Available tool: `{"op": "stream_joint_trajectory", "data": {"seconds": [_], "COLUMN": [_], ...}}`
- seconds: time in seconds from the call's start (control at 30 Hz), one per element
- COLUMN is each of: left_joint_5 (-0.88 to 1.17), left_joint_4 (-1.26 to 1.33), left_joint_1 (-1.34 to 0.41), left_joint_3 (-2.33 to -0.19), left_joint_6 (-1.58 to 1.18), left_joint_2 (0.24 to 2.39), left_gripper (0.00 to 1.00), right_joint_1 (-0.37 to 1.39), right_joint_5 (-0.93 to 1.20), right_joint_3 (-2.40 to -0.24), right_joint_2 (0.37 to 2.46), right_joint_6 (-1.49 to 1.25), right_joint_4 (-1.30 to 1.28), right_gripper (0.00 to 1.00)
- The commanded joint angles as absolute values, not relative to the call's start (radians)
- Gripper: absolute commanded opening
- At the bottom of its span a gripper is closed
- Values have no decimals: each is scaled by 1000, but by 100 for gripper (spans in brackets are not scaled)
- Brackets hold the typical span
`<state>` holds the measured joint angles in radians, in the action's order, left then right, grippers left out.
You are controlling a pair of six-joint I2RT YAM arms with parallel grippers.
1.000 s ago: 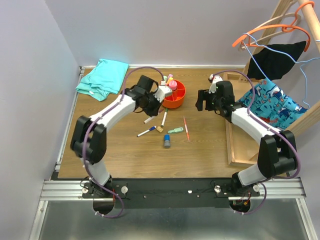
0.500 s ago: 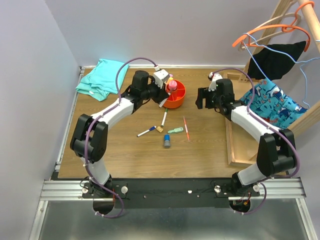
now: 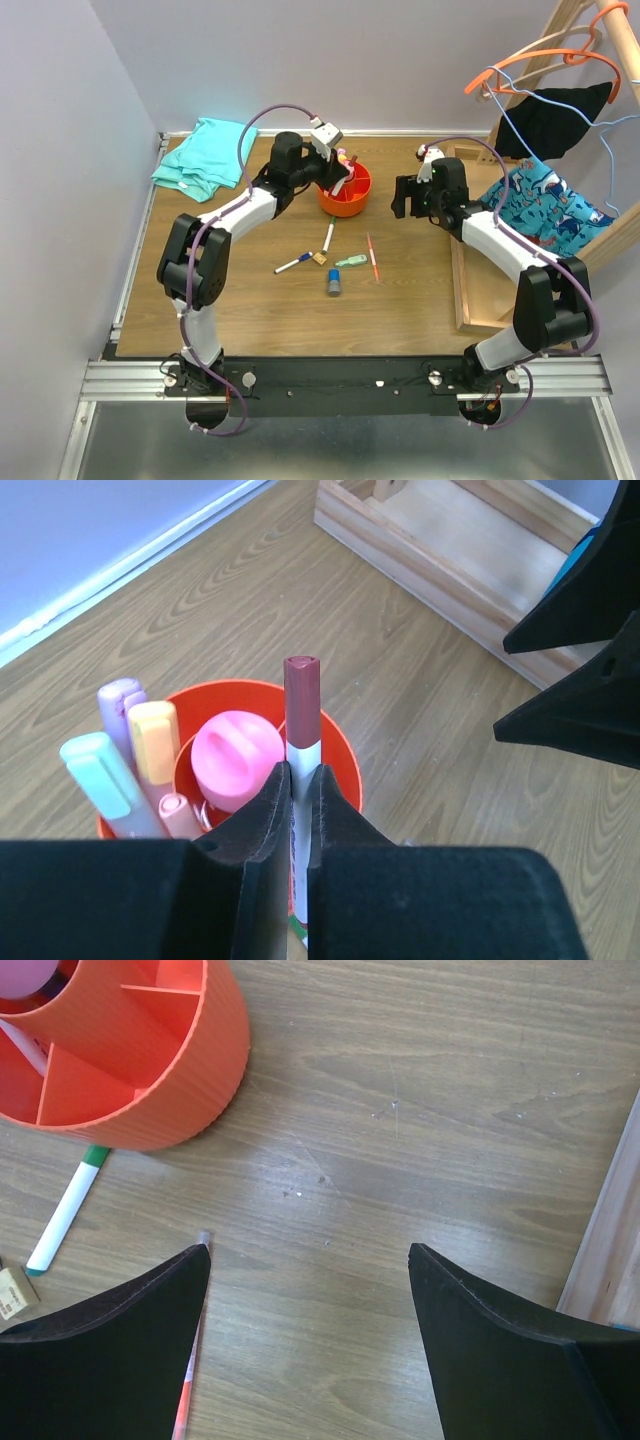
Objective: Sort the stationery into containers
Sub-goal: Place the pen in the storage box.
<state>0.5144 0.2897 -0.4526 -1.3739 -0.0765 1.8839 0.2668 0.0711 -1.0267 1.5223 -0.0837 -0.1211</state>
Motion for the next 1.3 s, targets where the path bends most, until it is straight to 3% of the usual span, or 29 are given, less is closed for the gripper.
{"op": "stream_joint_trajectory", "data": {"seconds": [0.0, 0.67, 0.77, 0.9, 1.1, 1.27], "left_joint_5": [633, 680, 681, 681, 673, 634], "left_joint_4": [393, 367, 362, 359, 256, 91], "left_joint_1": [-449, -449, -449, -449, -449, -448], "left_joint_3": [-1419, -1402, -1402, -1393, -1388, -1306], "left_joint_6": [-48, 150, 155, 150, 153, 152], "left_joint_2": [1947, 2016, 2020, 1999, 1915, 1705], "left_gripper": [13, 16, 20, 35, 41, 42], "right_joint_1": [262, 262, 262, 262, 262, 262], "right_joint_5": [25, 28, 31, 32, 34, 29], "right_joint_3": [-1034, -1057, -1061, -1062, -1061, -1049], "right_joint_2": [1532, 1569, 1575, 1577, 1568, 1543], "right_joint_6": [-64, -64, -64, -64, -64, -63], "right_joint_4": [-123, -135, -135, -132, -132, -124], "right_gripper": [88, 88, 88, 88, 88, 88]}}
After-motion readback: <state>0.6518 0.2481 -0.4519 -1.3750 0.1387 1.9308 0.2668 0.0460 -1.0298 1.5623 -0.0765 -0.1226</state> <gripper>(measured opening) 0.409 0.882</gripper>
